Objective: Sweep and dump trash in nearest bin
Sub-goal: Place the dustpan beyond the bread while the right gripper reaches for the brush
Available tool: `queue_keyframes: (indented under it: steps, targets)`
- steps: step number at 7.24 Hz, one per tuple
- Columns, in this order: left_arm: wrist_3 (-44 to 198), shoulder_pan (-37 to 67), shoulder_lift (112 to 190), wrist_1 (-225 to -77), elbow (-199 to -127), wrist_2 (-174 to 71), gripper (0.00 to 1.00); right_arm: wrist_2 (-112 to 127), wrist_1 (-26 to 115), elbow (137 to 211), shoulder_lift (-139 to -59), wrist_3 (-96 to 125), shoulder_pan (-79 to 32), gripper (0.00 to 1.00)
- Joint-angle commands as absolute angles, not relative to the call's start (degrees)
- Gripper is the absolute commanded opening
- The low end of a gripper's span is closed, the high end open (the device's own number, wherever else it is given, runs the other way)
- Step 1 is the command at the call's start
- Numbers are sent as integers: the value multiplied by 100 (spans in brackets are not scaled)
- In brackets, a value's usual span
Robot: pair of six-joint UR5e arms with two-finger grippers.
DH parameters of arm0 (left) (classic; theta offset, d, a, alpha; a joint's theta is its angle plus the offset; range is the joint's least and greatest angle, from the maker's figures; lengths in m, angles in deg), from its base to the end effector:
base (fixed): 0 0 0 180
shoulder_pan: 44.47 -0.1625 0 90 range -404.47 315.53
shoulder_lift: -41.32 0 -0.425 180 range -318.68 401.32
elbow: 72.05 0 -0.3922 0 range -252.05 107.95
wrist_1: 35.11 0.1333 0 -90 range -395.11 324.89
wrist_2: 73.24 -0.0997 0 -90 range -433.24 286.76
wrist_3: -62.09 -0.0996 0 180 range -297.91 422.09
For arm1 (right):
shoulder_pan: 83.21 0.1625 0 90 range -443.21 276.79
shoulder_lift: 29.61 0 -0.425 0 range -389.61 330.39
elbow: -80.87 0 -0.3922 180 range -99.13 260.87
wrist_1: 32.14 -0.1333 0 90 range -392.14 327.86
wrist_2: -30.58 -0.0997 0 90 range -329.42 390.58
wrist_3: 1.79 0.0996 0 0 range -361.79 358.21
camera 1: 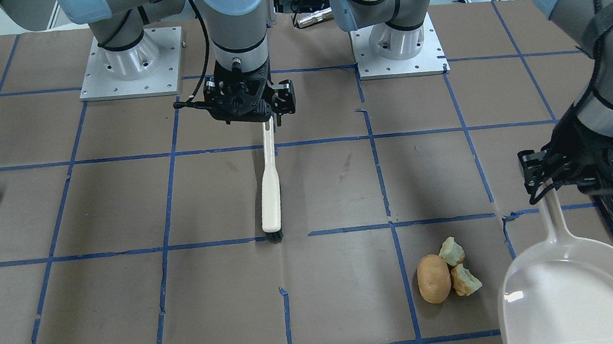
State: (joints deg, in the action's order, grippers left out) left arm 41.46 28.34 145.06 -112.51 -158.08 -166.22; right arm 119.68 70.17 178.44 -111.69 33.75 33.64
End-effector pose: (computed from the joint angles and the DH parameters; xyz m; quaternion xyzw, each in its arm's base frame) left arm 0.0525 -0.6034 0.4144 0.0294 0.9989 -0.0149 0.0326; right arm 0.3599 -0.4124 0.3737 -0.0759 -0.9967 -0.0278 0.0077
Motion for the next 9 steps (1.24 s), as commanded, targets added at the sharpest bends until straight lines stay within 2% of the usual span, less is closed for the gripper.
queue_keyframes:
  steps: [1,5,9]
  targets:
    - [3539,2410,14485,-11254,-15810,-16631,0,12266,7839,18315,-10882,4186,4051,99]
    - [2915,2251,14564,-11166,-15810,-16658,0,12489,8771,19283,-10933,4918,4327,100]
    - [2571,2136,14608,-11166,-15845,-16895,0,12497,8976,19600,-10959,4243,4107,100]
